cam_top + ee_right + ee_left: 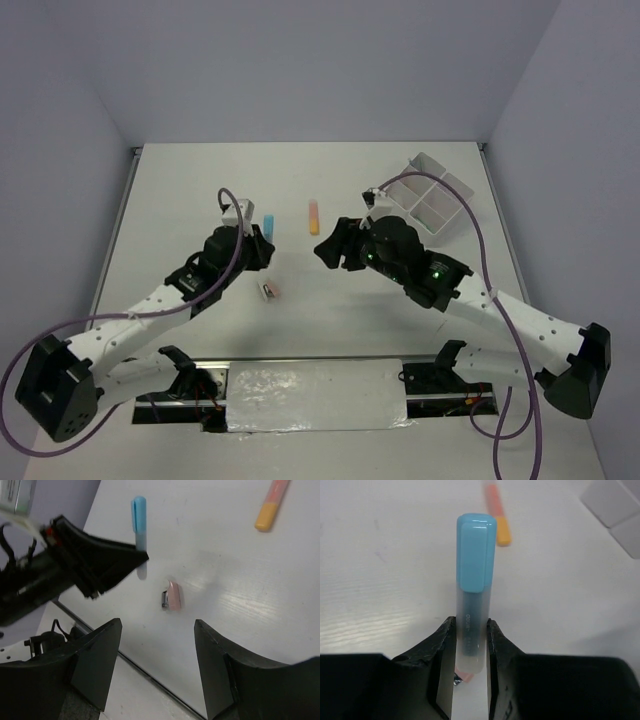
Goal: Sort the stationery into containers
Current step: Pick up the pen from the center of the board.
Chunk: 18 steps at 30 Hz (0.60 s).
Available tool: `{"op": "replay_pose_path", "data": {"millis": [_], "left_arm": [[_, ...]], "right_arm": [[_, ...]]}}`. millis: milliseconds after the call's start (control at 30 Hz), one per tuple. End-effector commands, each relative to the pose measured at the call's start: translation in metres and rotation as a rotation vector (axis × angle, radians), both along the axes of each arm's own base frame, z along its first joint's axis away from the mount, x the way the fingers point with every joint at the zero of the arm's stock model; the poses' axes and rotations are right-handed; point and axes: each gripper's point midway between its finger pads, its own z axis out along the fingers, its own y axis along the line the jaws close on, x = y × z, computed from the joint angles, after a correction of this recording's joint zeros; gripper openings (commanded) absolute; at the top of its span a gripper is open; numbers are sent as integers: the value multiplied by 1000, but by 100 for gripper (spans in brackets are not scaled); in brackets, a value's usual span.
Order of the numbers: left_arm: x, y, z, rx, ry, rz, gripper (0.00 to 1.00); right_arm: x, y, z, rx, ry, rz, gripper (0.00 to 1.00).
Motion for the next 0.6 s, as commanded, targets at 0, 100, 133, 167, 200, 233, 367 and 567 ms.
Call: {"op": "replay_pose_path", "data": {"millis": [0,100,133,167,200,233,367,567], "left_arm": [[-11,-34,38,-69,-209,-142,0],[-29,-44,62,-134,-328,-227,0],[-34,-47,67,-150,-353,-258,0],[-41,-55,69,-164,-381,-322,0],[-48,-61,73,-175,-398,-361,0],[-54,-64,79,-187,-421,-389,0],[-65,-74,86,-187,-447,-468,0],[-84,-90,81,-187,-448,-589,0]], "right_arm": [[11,15,47,85,-77,-13,67],[21,13,55,91,-106,-67,67],[21,16,54,90,-106,-64,67],[21,22,57,102,-113,-55,66],[20,26,61,106,-115,-46,66],[24,30,54,78,-104,-59,66],[19,55,48,54,-81,-8,65],[27,65,38,5,-71,-37,59]]}}
